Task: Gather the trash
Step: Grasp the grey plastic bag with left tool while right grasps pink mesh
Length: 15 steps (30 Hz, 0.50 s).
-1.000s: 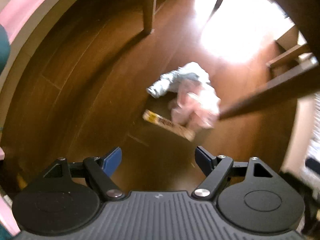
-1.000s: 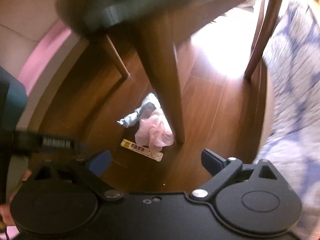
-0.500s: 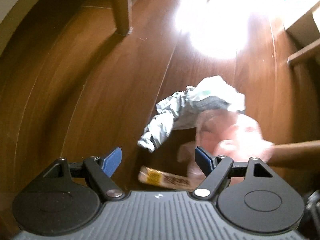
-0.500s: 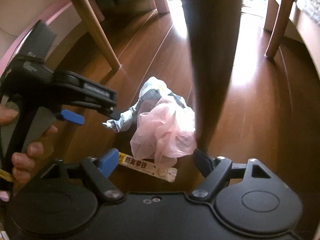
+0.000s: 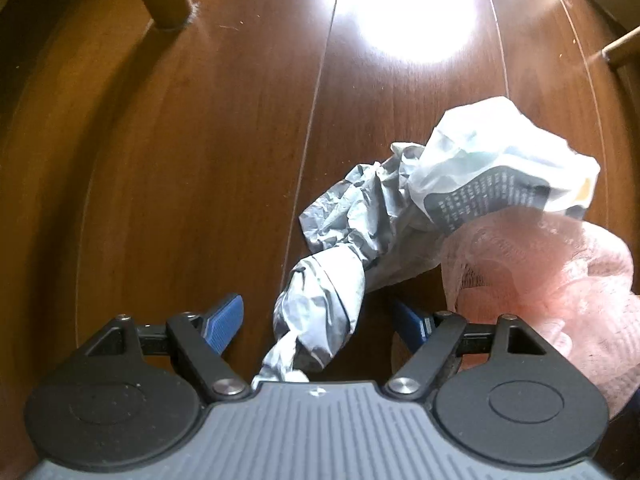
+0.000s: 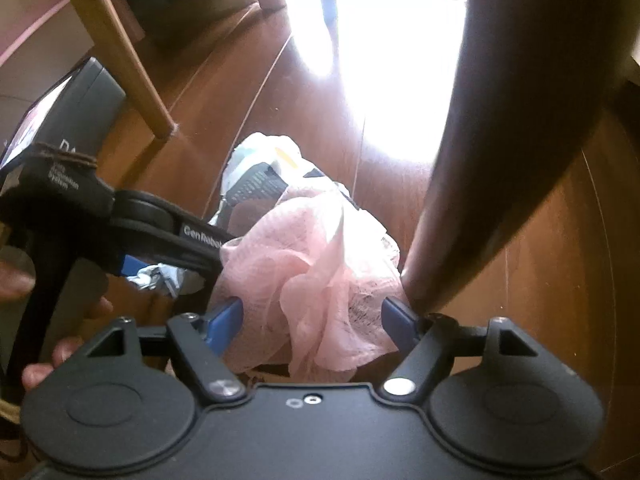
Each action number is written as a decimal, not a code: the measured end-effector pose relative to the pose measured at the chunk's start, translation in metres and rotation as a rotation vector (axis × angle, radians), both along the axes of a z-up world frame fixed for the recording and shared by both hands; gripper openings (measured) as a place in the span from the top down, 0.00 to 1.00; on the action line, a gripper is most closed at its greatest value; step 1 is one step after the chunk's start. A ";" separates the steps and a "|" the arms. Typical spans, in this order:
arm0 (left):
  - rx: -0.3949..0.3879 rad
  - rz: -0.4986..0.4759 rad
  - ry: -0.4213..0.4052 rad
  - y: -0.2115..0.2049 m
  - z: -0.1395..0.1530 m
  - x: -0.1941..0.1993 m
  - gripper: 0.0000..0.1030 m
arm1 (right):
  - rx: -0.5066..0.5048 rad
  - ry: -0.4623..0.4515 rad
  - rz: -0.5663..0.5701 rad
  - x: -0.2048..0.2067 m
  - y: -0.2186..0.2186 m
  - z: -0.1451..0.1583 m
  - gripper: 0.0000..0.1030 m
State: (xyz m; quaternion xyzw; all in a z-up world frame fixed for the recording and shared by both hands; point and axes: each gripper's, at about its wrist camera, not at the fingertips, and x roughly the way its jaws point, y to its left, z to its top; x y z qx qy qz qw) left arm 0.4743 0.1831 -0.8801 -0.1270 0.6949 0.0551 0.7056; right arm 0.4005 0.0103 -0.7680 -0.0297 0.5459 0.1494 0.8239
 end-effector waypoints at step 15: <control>0.041 0.091 -0.039 -0.015 0.021 -0.019 0.64 | -0.018 0.059 0.024 -0.002 -0.007 0.002 0.91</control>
